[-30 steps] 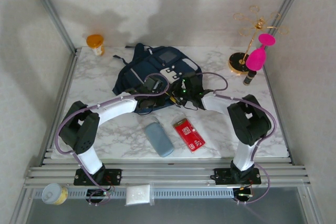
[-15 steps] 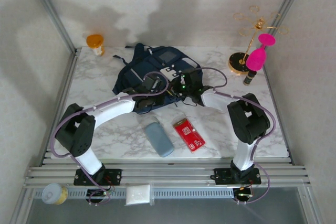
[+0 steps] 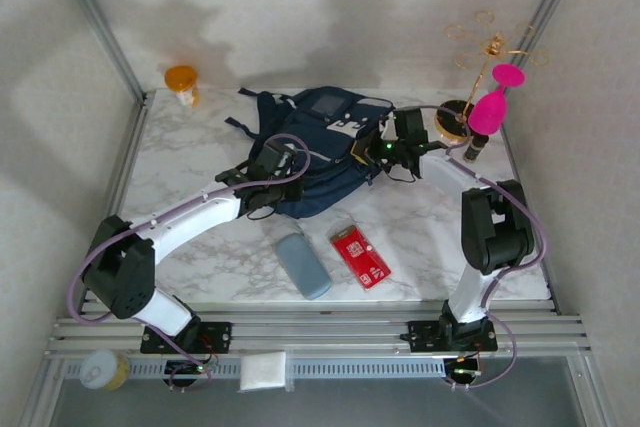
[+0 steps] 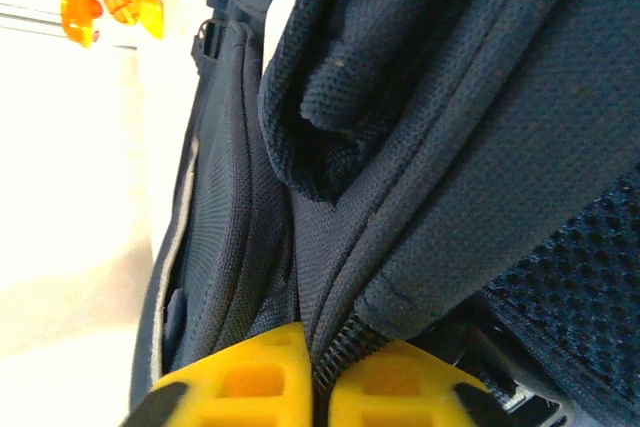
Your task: Pack books, pencil case, and school supplies into a backpack
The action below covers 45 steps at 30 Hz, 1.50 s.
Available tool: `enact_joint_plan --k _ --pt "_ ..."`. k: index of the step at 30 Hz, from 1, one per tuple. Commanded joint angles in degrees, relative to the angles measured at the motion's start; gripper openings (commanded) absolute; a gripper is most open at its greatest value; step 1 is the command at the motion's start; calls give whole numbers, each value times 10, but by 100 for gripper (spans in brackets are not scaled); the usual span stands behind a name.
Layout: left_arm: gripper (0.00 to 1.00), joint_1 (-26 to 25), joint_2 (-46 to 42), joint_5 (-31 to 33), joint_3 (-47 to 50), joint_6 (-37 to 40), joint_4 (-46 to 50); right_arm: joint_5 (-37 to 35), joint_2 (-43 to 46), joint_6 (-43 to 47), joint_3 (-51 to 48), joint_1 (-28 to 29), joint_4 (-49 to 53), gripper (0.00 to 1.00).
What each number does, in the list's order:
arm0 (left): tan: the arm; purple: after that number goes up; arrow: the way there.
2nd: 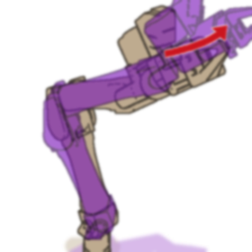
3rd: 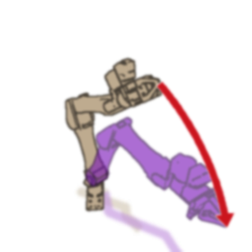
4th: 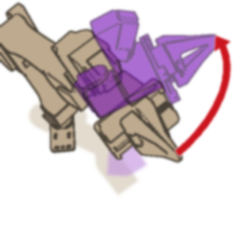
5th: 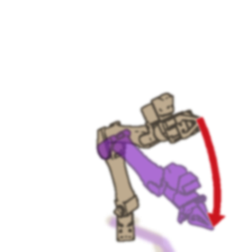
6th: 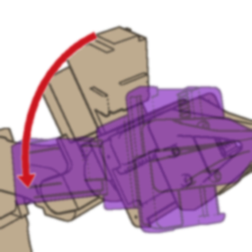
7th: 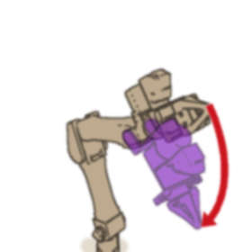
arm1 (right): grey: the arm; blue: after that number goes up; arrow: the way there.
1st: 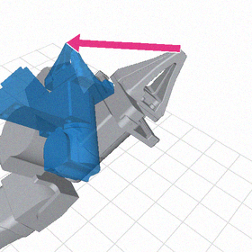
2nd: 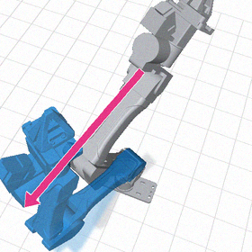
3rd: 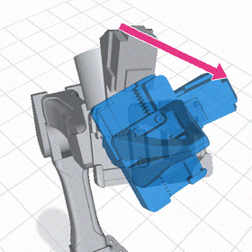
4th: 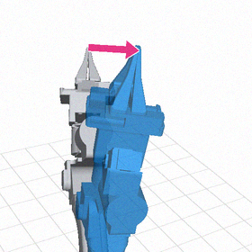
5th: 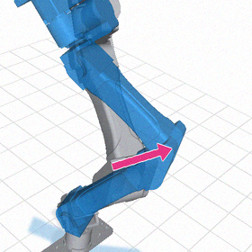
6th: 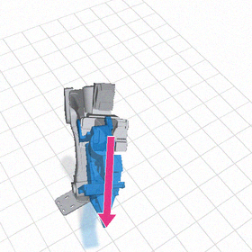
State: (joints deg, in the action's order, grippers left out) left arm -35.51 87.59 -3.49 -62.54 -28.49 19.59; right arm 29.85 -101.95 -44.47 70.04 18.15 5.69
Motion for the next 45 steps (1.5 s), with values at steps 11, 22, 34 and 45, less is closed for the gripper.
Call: enact_joint_plan --k 11,22,34,45 --pt "0 -8 35 -21 -10 -46 -58 -129 126 -161 -146 117 -102 58" --pt "0 -10 37 -30 -2 -48 -68 -195 79 -240 -106 183 -159 54" --pt "0 -10 27 -9 -1 -55 -69 -313 7 -263 -48 230 -196 15" --pt "0 -5 -23 61 14 -56 -4 -264 -6 -148 29 227 -139 0"
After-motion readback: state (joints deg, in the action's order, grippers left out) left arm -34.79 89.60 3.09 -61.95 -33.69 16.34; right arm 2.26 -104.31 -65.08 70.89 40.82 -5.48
